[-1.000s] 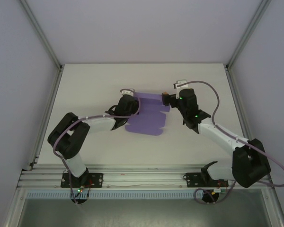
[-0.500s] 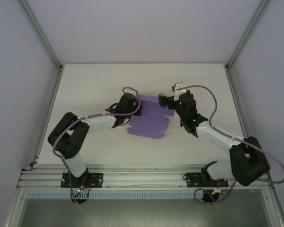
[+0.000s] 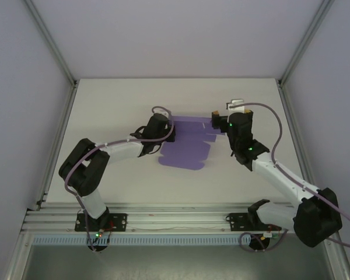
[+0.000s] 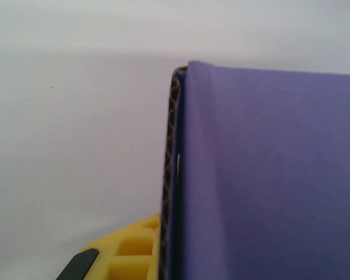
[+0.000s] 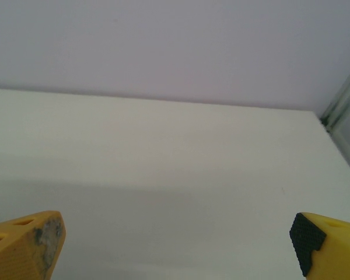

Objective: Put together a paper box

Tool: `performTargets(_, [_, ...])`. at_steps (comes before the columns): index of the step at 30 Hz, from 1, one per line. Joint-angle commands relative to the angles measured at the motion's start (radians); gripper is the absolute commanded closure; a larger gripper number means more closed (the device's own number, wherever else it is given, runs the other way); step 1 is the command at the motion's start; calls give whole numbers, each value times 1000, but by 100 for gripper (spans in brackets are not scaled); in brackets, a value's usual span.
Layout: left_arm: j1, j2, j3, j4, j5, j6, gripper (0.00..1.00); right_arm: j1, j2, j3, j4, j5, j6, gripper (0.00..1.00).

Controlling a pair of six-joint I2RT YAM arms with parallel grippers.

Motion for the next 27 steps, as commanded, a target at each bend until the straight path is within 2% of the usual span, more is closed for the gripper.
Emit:
performTargets(1, [9, -13, 38, 8, 20, 10, 100, 5, 5, 2, -106, -179, -41, 0])
performTargets(9, [9, 2, 66, -9, 35, 2, 100, 11, 70, 16, -89, -187, -73, 0])
performTargets(13, [7, 19, 93, -26, 67, -12, 100, 46, 96, 11, -76, -222, -98, 0])
performTargets(17, [8, 46, 128, -78, 70, -21, 100, 87, 119, 12, -49, -147, -124, 0])
performTargets(25, [9, 46, 114, -75, 66, -40, 100, 87, 99, -8, -1, 55, -99, 0])
performTargets(27, [9, 47, 116, -75, 66, -39, 100, 88, 93, -11, -12, 54, -100, 0])
